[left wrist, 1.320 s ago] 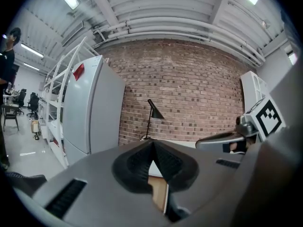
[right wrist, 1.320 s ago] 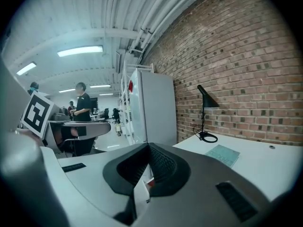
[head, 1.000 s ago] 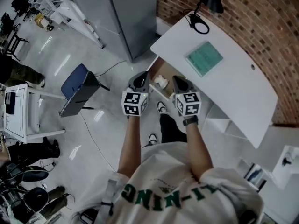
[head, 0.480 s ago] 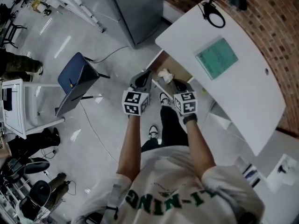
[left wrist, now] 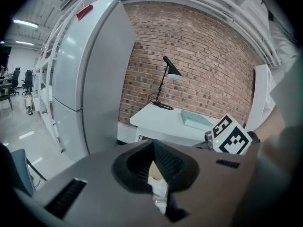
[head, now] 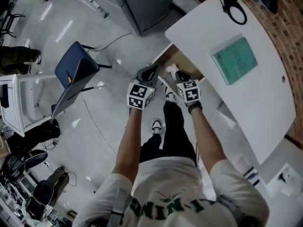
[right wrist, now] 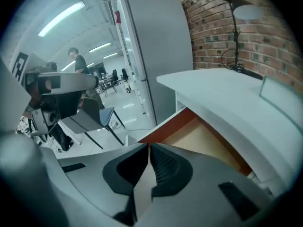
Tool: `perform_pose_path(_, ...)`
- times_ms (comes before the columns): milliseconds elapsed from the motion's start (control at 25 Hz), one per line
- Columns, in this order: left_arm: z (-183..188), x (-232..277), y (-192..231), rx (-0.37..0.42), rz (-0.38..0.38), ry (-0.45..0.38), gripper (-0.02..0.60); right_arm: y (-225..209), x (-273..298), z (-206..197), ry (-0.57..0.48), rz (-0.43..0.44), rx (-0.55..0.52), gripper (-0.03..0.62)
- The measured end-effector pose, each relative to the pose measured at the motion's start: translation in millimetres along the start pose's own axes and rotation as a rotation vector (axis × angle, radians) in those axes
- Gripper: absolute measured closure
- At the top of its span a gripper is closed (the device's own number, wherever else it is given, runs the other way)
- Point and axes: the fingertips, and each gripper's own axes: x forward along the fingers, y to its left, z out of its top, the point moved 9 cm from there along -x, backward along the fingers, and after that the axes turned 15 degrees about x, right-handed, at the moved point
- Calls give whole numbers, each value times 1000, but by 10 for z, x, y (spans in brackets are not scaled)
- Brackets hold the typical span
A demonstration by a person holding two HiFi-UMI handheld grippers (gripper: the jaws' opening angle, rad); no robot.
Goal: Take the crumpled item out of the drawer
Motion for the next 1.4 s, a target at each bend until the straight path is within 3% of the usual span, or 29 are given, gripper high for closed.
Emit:
perform_pose_path(160, -266, 267, 12, 67, -80, -16, 588, -111, 415, -98, 73, -9, -13, 591)
perform_pose_path(280, -407, 467, 63, 91, -98, -52, 588, -217, 699, -202, 132, -23, -4, 589)
perform_pose_path(520, -668, 655, 202, 33, -110, -16, 588, -396, 1156, -359, 216, -70, -13, 506)
perform_pose_path(720, -761, 775, 299, 26, -95, -51, 588, -539, 1476, -461, 260, -79, -50, 473)
perform_pose_path(1000, -862, 773, 319, -6, -73, -49, 588, -619, 1687, -627, 330, -109, -94, 476)
perform_pose_path(1160, -861, 746, 379, 25, -24, -90, 588, -633, 1733, -656, 293, -130, -69, 547)
perform_pose_path(1400, -833, 651, 390, 18, -15, -101, 588, -541, 1631, -626, 273, -118, -55, 580)
